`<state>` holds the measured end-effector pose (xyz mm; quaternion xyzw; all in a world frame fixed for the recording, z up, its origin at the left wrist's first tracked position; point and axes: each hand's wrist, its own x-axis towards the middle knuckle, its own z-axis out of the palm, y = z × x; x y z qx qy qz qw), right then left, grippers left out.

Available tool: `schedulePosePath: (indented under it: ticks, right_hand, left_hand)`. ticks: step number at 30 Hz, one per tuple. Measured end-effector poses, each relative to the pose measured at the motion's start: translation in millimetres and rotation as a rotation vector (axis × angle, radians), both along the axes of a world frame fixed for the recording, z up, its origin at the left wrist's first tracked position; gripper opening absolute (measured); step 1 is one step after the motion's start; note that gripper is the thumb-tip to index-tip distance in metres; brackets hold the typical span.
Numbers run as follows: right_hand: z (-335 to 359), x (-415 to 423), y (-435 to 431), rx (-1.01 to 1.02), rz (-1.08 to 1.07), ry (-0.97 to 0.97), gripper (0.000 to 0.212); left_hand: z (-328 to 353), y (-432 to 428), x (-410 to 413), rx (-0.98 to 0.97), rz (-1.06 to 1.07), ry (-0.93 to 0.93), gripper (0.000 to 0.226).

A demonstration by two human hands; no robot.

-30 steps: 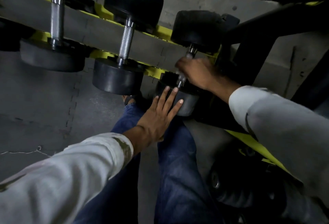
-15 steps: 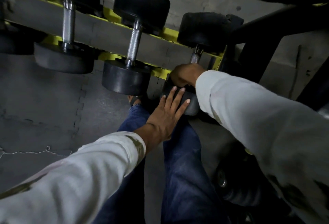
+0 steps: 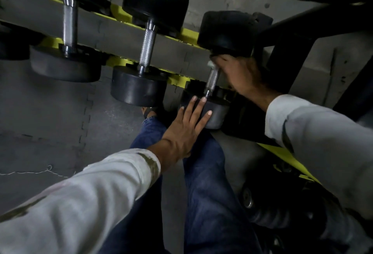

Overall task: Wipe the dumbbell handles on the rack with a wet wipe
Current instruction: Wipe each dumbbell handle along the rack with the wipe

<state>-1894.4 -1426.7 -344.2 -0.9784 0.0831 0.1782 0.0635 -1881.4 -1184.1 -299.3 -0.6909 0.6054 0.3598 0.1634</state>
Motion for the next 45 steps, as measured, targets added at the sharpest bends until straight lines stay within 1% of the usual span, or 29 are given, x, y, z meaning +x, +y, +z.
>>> schedulePosePath:
  ticks: [1,4,5,8,11,12,13,15,17,18,19,20,21,22,24,25,27,28,30,32,33,36,38,39,41,42,45]
  right_hand:
    - [-1,0,3,-0.01,0.012,-0.004,0.038]
    - [3,0,13,0.008,0.278,0.132,0.035]
    - [2,4,8,-0.024,0.307,0.132,0.032]
    - [-6,13,0,-0.071,0.133,0.01,0.032]
    - [-14,-13,15,0.061,-0.044,-0.069,0.043]
    - [-11,-22,23,0.123,-0.152,-0.117,0.043]
    - [-12,-28,29,0.198,-0.32,-0.203,0.039]
    - [-9,-20,44,0.309,-0.773,-0.379,0.029]
    - [-19,3,54,0.39,-1.245,-0.474,0.024]
    - [-23,16,56,0.488,-1.471,-0.497,0.026]
    - [-31,28,52,0.664,-1.692,-0.529,0.031]
    - [-39,36,44,0.91,-1.882,-0.54,0.041]
    - [-48,40,35,1.16,-1.995,-0.473,0.048]
    - [-50,41,28,1.332,-2.015,-0.373,0.049]
    - [-52,36,18,1.55,-1.913,-0.272,0.044]
    - [-52,34,14,1.632,-1.897,-0.262,0.039]
    - [-53,28,15,1.724,-1.899,-0.305,0.034]
    - [-52,23,23,1.694,-1.902,-0.337,0.028]
    - [-52,10,37,1.492,-1.889,-0.381,0.016]
    - [-55,3,38,1.318,-1.855,-0.408,0.01]
    - [-55,5,33,1.279,-1.854,-0.386,0.011]
    - [-65,13,16,1.211,-1.81,-0.133,0.022]
    - [-65,2,20,1.16,-1.683,0.039,0.029]
    - [-59,-10,28,1.135,-1.596,0.101,0.028]
    - [-44,-37,47,1.093,-1.424,0.107,0.021]
    - [-41,-49,53,1.079,-1.35,0.091,0.021]
    - [-36,-59,58,0.961,-1.267,0.064,0.023]
  left_hand:
    - [0,-1,0,0.002,0.001,0.003,0.135]
    - [4,-1,1,0.01,-0.008,-0.005,0.132]
    - [4,-2,1,0.011,-0.009,-0.005,0.132]
    - [5,-2,2,0.013,-0.008,0.003,0.13]
    - [5,-3,2,0.022,-0.007,0.011,0.13]
    - [4,-2,2,0.019,-0.006,0.01,0.131]
    - [4,-2,2,0.016,0.0,0.008,0.132]
    - [1,-1,1,0.013,0.011,0.006,0.134]
    - [0,0,1,0.016,0.006,0.001,0.134]
    - [0,0,1,0.02,0.002,0.003,0.134]
    - [-1,-1,1,0.022,-0.001,0.004,0.134]
    - [-1,-1,1,0.024,-0.004,0.004,0.133]
    - [0,-1,1,0.029,-0.006,0.004,0.133]
    - [0,-1,1,0.036,-0.008,0.003,0.132]
    - [1,-2,1,0.036,-0.008,-0.002,0.13]
    - [2,-2,0,0.033,-0.007,-0.004,0.129]
    - [3,-3,0,0.036,-0.01,-0.003,0.125]
    - [4,-3,0,0.043,-0.011,0.001,0.123]
    - [4,-3,1,0.045,-0.017,-0.001,0.12]
    - [6,-4,1,0.049,-0.022,-0.003,0.119]
    - [7,-4,1,0.053,-0.021,0.001,0.117]
    - [5,-4,1,0.059,-0.022,0.0,0.113]
    - [6,-5,1,0.073,-0.015,0.002,0.116]
    - [7,-5,1,0.074,-0.014,0.004,0.116]
    - [9,-6,1,0.074,-0.011,0.007,0.114]
    - [10,-7,2,0.079,-0.007,0.01,0.115]
    - [10,-7,2,0.084,-0.006,0.003,0.118]
